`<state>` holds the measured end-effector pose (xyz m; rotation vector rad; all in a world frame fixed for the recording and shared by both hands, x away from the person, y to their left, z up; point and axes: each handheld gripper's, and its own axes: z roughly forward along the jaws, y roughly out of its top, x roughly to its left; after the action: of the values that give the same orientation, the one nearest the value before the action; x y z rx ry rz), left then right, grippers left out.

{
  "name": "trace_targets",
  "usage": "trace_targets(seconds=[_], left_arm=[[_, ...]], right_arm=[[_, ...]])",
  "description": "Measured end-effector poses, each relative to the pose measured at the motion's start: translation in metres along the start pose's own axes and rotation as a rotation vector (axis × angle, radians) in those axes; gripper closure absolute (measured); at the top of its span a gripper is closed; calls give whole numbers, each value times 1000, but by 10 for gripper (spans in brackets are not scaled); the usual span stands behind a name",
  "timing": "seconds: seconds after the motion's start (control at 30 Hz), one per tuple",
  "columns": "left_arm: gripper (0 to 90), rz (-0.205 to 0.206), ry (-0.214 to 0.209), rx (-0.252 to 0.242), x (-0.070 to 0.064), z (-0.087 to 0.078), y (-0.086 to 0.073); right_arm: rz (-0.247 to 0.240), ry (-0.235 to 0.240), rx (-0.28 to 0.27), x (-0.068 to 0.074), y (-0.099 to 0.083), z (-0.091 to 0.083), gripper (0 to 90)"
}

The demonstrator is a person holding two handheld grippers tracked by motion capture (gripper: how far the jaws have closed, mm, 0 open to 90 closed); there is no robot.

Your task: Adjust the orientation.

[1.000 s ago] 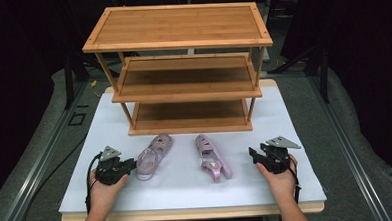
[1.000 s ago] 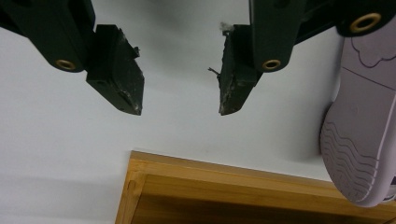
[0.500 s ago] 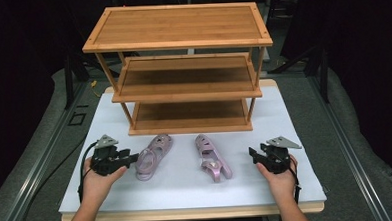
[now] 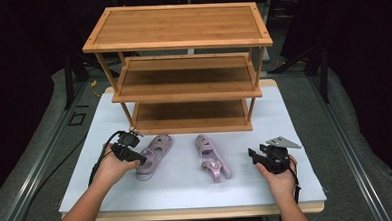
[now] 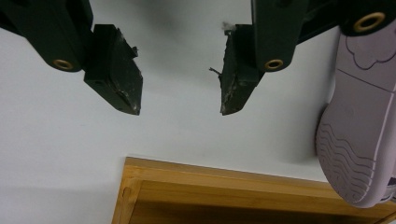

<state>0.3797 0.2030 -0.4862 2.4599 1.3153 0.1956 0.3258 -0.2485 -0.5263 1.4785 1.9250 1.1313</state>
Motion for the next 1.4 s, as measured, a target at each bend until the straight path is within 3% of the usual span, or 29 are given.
trace_targets(seconds=[0.07,0.13,0.17,0.33,0.43,0.7,0.8,0.93,1.17,1.33,1.4], left_arm=[[756,8,17,45,0,3,4],[790,7,27,56,-1,4,5],[801,25,50,78,-2,4,6],[816,65,44,100,-3,2,6],[817,110,47,144,0,-5,2],[797,70,38,158,10,-2,-3],[794,102,47,187,13,0,0],[782,110,16,210,15,2,2],[795,129,26,242,12,6,7],[815,127,11,246,14,6,7],[818,106,5,254,15,6,8]], right_arm=[[4,0,2,0,0,0,483],[4,4,7,-1,0,0,483],[6,-1,2,0,0,1,483],[14,4,5,-1,-1,1,483],[28,9,0,-3,-1,0,483],[32,11,15,-2,-2,3,481],[34,14,13,-1,-2,3,480],[41,22,21,-3,-2,4,480],[49,35,26,-4,-2,4,480],[51,29,24,-4,-2,4,481],[51,32,24,-4,-2,4,481]])
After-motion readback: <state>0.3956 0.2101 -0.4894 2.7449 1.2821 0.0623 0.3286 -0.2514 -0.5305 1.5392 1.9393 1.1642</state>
